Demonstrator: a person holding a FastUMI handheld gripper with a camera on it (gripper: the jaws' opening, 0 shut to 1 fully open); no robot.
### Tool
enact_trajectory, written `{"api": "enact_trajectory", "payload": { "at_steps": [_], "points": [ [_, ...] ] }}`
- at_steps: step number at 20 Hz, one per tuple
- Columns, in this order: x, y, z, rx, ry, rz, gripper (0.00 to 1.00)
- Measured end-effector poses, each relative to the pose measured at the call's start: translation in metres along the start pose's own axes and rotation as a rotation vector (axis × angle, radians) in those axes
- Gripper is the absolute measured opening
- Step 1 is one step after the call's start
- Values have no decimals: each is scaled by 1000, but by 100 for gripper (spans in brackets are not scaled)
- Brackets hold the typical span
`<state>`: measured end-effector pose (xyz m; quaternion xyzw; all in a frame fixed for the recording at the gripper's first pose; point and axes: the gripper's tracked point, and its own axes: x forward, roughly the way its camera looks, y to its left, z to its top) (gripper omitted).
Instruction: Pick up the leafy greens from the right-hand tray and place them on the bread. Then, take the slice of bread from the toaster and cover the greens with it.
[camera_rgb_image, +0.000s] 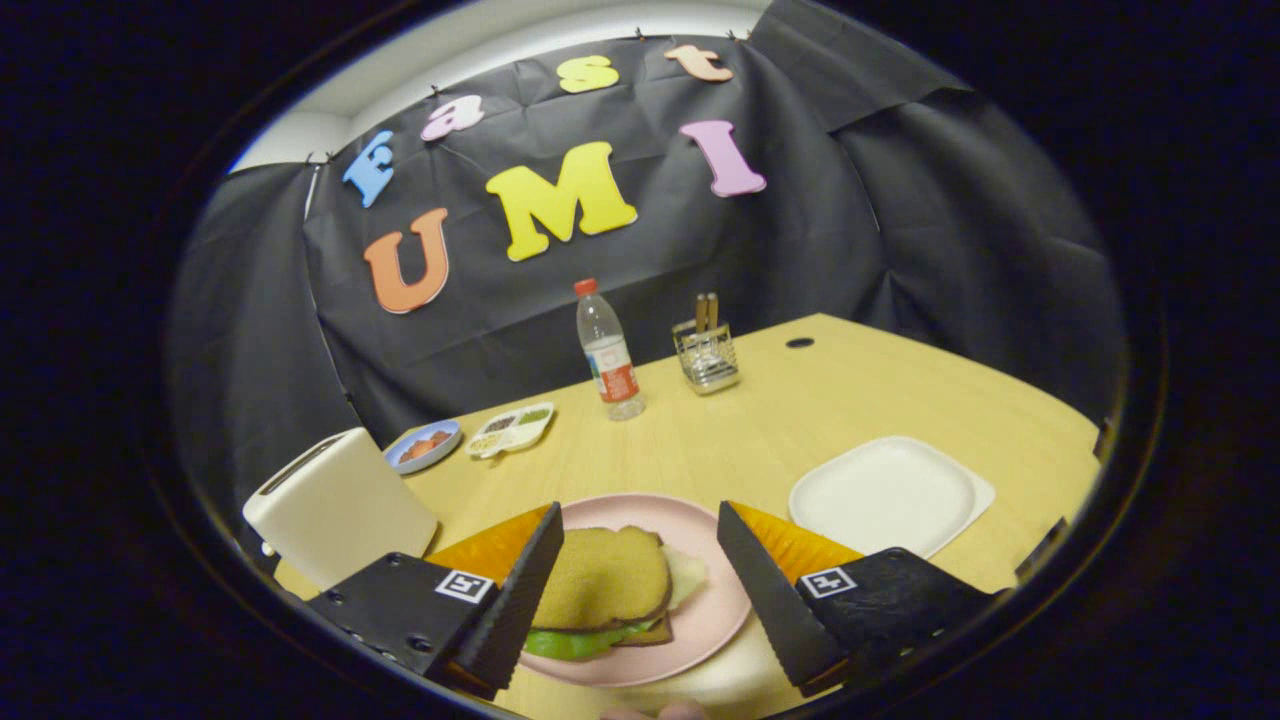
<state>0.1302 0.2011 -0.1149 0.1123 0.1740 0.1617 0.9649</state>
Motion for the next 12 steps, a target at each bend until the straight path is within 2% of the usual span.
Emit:
{"api": "enact_trajectory", "payload": {
  "at_steps": [5, 8, 12],
  "points": [
    [-29, -54, 72, -224, -149, 7, 96],
    [-53, -74, 106, -198, -225, 29, 96],
    [-91, -90, 138, -191, -308, 13, 95]
  ]
}}
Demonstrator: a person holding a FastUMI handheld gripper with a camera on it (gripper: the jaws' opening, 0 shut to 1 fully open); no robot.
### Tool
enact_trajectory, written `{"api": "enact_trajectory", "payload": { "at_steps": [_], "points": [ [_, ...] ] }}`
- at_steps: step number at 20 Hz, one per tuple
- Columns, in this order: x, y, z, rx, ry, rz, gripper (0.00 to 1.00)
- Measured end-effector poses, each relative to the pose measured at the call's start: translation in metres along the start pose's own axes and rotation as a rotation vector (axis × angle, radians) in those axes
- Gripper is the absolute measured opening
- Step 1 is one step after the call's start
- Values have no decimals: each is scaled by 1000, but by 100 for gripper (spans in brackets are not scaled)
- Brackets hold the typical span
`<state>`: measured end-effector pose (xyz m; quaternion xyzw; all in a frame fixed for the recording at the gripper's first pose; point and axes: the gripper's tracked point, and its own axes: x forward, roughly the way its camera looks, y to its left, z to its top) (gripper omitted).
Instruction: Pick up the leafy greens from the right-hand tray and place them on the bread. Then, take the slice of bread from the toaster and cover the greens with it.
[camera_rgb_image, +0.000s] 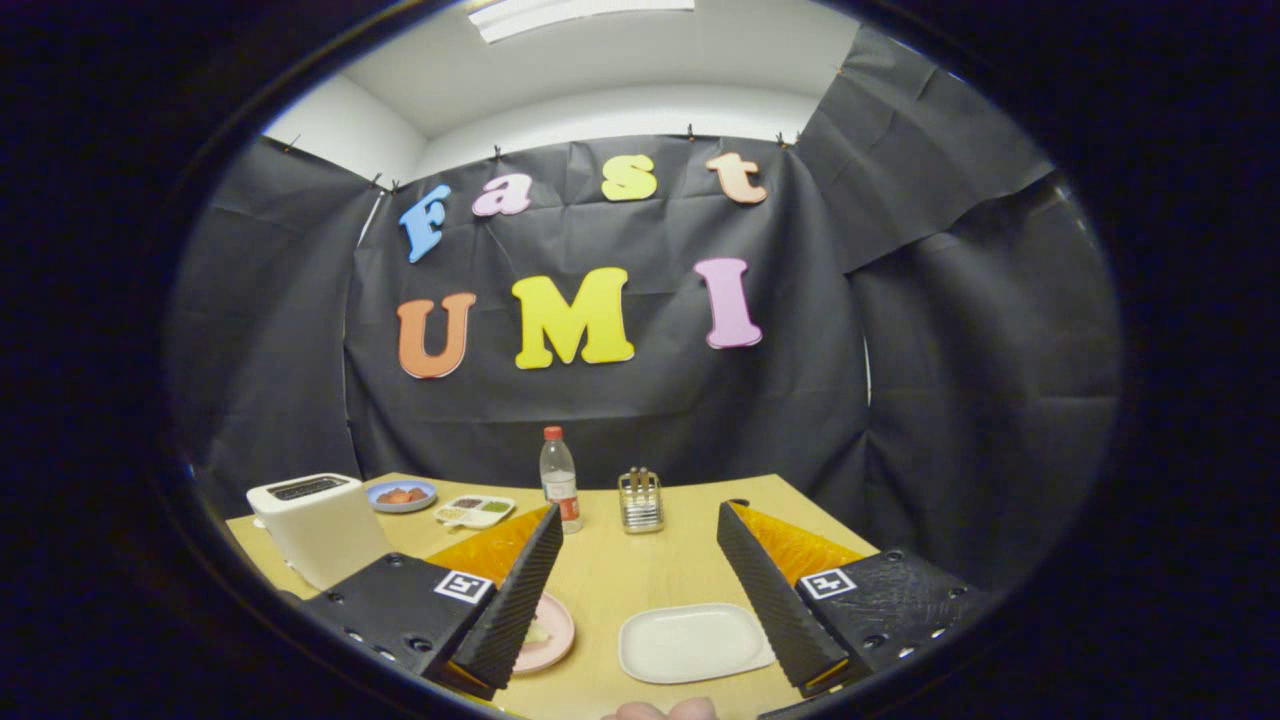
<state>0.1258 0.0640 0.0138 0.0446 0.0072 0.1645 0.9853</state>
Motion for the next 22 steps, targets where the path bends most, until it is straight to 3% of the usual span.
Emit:
{"api": "enact_trajectory", "payload": {
  "at_steps": [5, 8, 11, 15, 22],
  "points": [
    [-42, 18, 50, -70, -95, 17, 95],
    [-64, 46, 62, -26, -96, 58, 95],
    [-77, 61, 64, 6, -92, 46, 95],
    [-79, 74, 55, -49, -74, 15, 95],
    [-80, 99, 63, -67, -111, 50, 95]
  ]
}}
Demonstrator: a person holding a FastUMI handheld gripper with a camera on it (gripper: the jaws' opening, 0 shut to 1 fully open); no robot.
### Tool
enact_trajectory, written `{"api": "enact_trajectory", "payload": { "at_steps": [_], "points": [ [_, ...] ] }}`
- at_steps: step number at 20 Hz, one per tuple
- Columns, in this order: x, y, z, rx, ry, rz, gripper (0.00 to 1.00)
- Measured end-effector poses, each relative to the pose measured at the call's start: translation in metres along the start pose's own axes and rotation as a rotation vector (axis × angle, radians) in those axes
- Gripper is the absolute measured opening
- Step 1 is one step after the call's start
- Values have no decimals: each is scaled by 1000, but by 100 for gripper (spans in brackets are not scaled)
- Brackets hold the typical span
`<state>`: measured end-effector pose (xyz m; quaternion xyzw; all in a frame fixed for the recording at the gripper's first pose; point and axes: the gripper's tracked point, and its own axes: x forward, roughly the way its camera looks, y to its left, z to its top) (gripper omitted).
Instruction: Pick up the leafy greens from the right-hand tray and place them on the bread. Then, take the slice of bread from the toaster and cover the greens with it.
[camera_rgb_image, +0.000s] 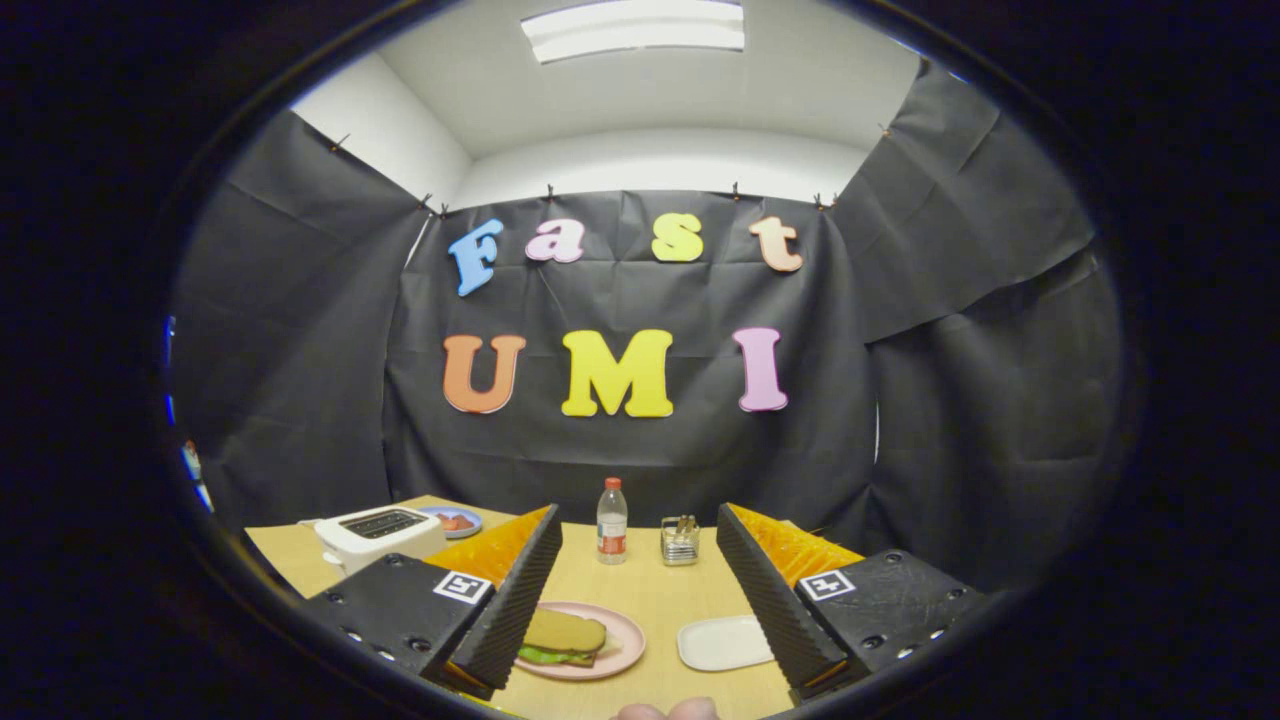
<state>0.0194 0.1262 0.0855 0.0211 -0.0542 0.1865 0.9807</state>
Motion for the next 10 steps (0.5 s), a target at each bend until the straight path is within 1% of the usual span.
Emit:
{"api": "enact_trajectory", "payload": {
  "at_steps": [3, 6, 10],
  "points": [
    [-1, 3, -6, 10, 18, 9, 95],
    [2, -3, -10, 38, 26, -2, 95],
    [3, -8, -10, 46, 23, -1, 95]
  ]
}}
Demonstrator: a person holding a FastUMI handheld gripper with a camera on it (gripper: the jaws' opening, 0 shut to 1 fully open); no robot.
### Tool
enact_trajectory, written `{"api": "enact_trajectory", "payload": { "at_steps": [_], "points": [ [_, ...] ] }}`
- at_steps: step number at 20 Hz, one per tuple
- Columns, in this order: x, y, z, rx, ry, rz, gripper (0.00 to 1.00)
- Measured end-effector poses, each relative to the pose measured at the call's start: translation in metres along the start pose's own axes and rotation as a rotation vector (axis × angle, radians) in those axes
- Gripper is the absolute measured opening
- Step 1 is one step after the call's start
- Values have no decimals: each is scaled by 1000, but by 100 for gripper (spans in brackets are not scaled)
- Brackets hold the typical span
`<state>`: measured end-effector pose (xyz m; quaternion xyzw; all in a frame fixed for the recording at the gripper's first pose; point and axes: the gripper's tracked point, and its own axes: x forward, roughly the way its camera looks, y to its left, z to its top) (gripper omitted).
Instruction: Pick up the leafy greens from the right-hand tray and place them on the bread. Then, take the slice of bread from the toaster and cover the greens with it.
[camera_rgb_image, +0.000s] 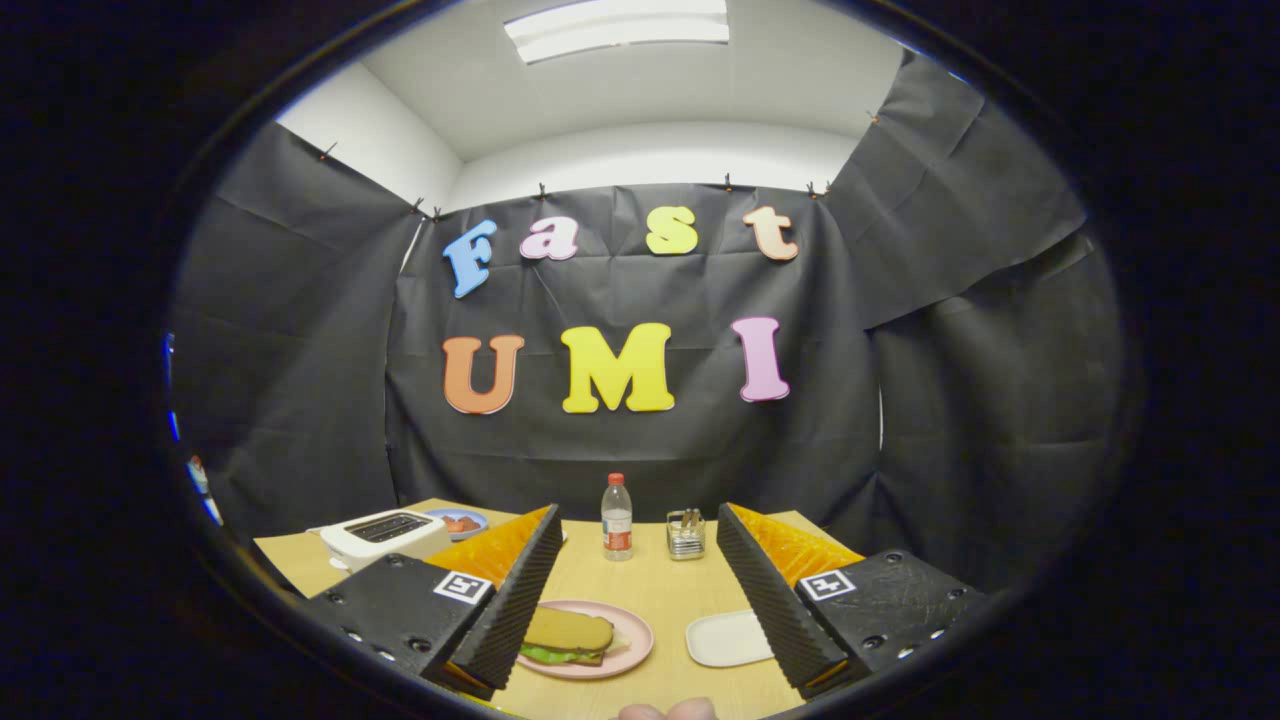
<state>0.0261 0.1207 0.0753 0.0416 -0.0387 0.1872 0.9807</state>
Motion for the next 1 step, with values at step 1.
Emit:
{"api": "enact_trajectory", "payload": {
  "at_steps": [1],
  "points": [
    [0, -1, -1, 6, -2, 1, 95]
  ]
}}
